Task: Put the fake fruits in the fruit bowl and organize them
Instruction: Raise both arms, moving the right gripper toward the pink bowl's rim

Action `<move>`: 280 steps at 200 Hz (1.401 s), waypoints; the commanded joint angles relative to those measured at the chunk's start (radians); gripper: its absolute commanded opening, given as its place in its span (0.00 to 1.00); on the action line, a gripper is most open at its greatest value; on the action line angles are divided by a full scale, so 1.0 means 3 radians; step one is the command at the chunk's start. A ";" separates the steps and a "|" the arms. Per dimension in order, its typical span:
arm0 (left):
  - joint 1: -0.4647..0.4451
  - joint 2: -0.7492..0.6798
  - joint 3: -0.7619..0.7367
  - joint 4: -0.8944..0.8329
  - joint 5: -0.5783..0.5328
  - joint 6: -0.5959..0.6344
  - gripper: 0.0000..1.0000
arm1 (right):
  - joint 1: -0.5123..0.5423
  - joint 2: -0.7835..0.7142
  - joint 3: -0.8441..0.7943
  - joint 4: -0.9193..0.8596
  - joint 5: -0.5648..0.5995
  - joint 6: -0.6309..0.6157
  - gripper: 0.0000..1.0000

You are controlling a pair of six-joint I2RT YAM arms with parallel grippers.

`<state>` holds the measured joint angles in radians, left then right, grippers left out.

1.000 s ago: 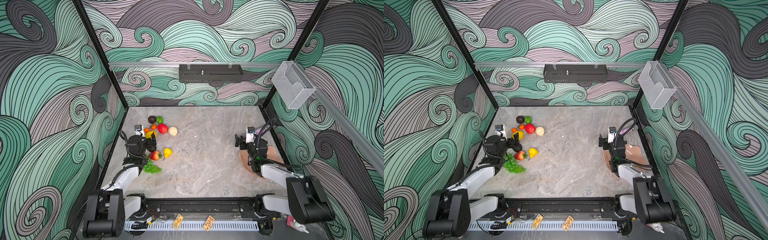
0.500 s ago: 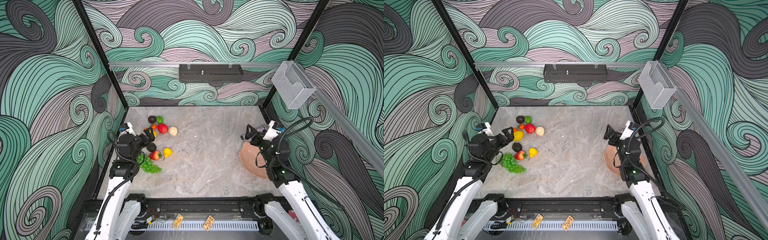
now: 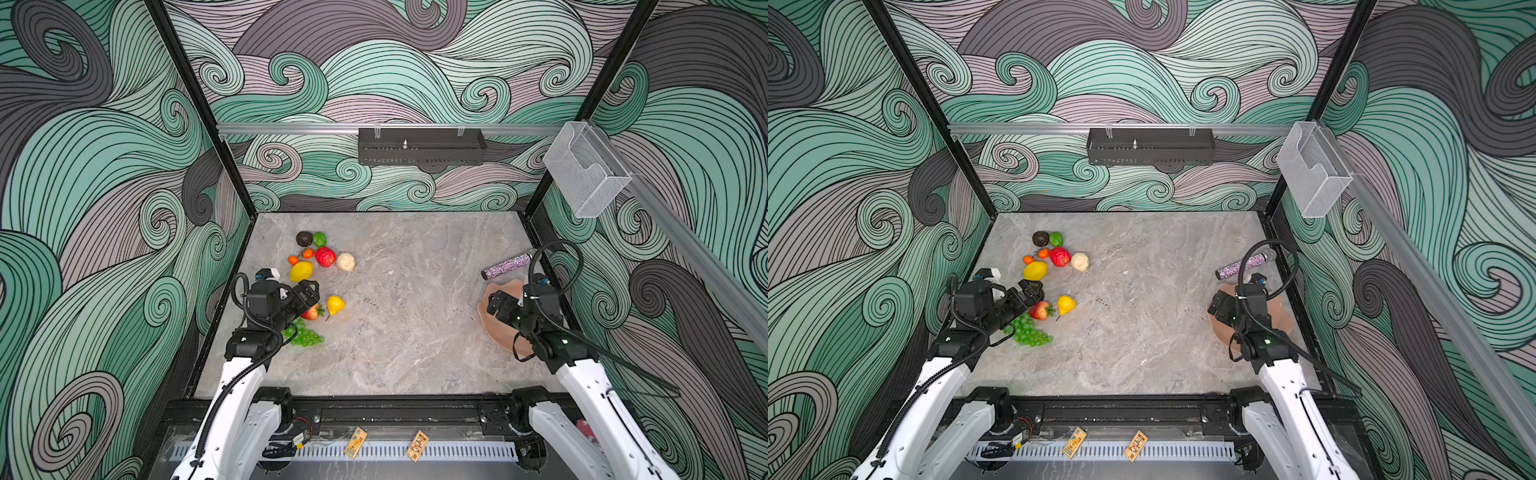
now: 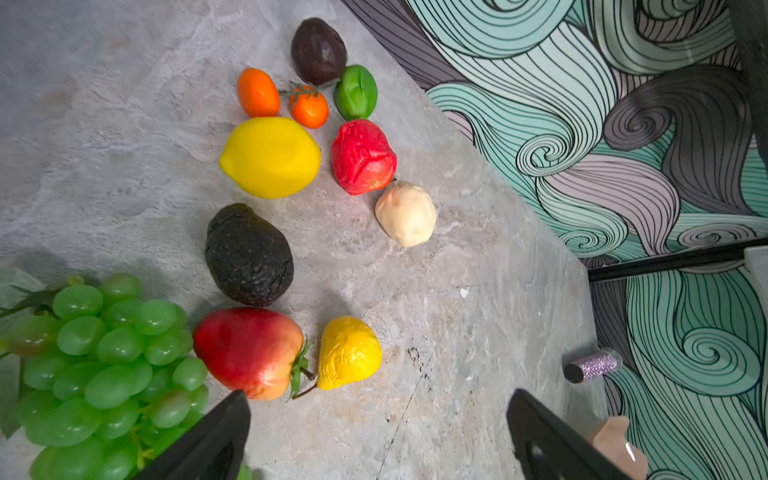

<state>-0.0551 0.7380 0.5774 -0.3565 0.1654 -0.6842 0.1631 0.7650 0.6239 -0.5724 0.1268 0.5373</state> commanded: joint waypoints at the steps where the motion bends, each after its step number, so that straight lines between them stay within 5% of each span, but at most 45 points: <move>1: -0.0187 0.0045 0.0117 -0.0155 -0.0007 0.0190 0.99 | 0.0115 0.0271 -0.0016 -0.0135 -0.0013 0.0110 0.92; 36: -0.0561 0.0077 0.0088 -0.0149 -0.0358 0.0344 0.99 | 0.0365 0.0786 0.0151 -0.0138 0.0191 0.0048 0.91; 69: -0.0645 0.0185 -0.0030 0.0045 -0.0283 0.0449 0.99 | 0.0411 0.1262 0.0348 -0.0268 0.0447 -0.0143 0.88; 216: -0.0659 0.0234 -0.0299 0.0457 -0.0103 0.0472 0.98 | 0.0836 0.2320 0.0905 -0.0405 0.0766 -0.0349 0.44; 240: -0.0660 0.0219 -0.0299 0.0463 -0.0092 0.0467 0.99 | 0.0857 0.2414 0.0957 -0.0433 0.0826 -0.0316 0.43; 280: -0.0673 0.0209 -0.0318 0.0513 -0.0021 0.0468 0.99 | 0.0864 0.2555 0.1024 -0.0472 0.0856 -0.0293 0.27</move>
<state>-0.2478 0.8085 0.4927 -0.2314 0.1303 -0.5522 0.4179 1.5116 0.9020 -0.6815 0.3523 0.4362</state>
